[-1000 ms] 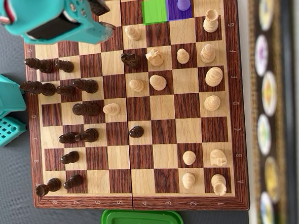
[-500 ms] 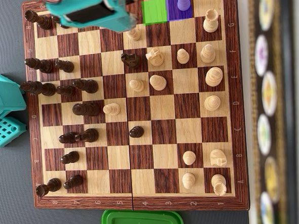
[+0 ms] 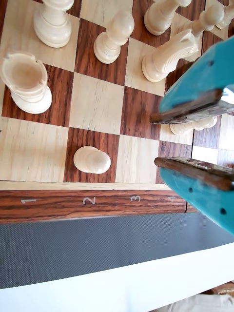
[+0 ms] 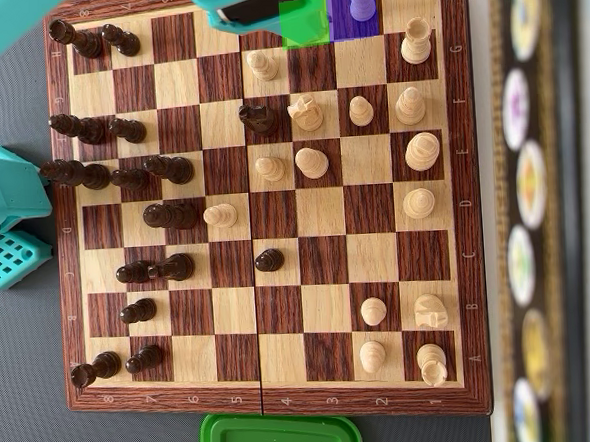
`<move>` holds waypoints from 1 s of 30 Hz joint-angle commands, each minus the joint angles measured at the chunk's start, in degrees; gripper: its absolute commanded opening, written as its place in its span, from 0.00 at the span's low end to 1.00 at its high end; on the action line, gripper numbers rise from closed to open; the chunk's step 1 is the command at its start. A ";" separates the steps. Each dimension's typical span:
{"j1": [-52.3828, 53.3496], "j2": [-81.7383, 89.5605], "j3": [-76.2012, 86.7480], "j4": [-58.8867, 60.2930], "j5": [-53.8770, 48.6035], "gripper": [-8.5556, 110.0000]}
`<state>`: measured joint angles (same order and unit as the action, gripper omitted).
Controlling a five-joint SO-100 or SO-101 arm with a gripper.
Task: Play chess
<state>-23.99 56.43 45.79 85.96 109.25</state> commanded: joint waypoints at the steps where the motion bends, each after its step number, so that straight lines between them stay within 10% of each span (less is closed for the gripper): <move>1: -0.18 -0.79 -4.75 -0.62 0.53 0.17; 30: -2.29 -8.44 -11.34 -5.89 0.53 0.26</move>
<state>-26.19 47.20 37.00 80.42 109.25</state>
